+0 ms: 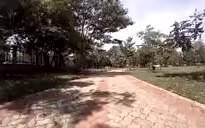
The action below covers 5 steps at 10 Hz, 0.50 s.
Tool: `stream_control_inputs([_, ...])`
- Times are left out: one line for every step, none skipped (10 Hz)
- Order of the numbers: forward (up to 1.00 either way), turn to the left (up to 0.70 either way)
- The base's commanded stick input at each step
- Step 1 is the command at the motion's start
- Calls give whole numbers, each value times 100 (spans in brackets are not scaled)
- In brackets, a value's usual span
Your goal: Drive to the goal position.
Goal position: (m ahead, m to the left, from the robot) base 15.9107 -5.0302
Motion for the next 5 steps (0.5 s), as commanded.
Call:
stream_control_inputs([70, 0])
stream_control_inputs([70, 0])
stream_control_inputs([70, 0])
stream_control_inputs([70, 0])
stream_control_inputs([70, 0])
